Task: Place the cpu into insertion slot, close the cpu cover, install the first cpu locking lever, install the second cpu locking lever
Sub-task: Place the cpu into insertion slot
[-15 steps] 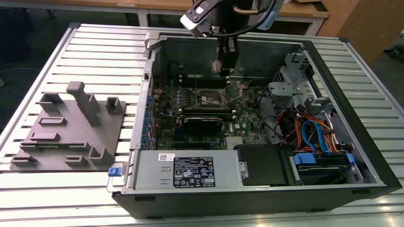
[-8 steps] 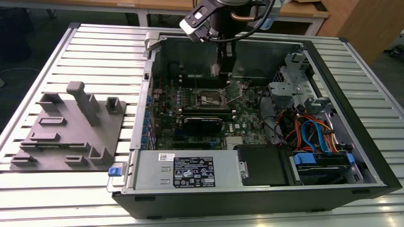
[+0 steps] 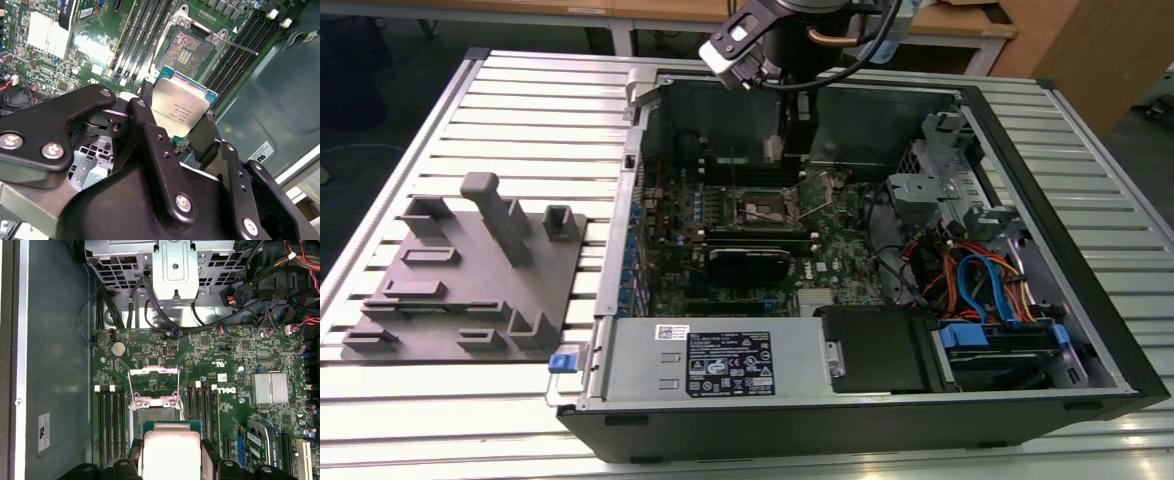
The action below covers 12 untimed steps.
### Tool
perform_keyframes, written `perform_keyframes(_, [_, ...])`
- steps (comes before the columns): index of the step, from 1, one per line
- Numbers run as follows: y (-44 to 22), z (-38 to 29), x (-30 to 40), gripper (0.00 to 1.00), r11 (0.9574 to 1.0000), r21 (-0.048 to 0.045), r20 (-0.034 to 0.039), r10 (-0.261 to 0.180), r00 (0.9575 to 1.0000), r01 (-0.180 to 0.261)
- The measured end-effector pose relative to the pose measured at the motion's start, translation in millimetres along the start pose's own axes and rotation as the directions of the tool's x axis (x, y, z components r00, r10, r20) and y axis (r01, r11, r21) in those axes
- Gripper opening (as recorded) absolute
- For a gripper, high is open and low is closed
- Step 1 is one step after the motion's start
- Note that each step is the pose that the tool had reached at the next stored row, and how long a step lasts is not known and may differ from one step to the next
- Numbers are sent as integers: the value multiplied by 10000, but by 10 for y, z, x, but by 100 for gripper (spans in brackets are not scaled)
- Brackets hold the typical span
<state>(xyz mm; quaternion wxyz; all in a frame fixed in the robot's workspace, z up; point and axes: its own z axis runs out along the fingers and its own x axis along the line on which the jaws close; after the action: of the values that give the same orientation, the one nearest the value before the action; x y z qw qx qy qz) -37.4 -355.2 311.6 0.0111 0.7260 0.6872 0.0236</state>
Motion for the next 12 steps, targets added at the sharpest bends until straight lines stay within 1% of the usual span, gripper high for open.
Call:
perform_keyframes(2, [0, 1, 0, 54, 10000, 78, 5, 1, 10000, -1])
perform_keyframes(5, [0, 2, 0, 54, 10000, 89, 5, 1, 10000, -1])
perform_keyframes(9, [0, 4, 0, 54, 9999, 139, 8, 2, 10000, -2])
perform_keyframes(12, [0, 4, 0, 54, 9999, 142, 8, 2, 10000, -2])
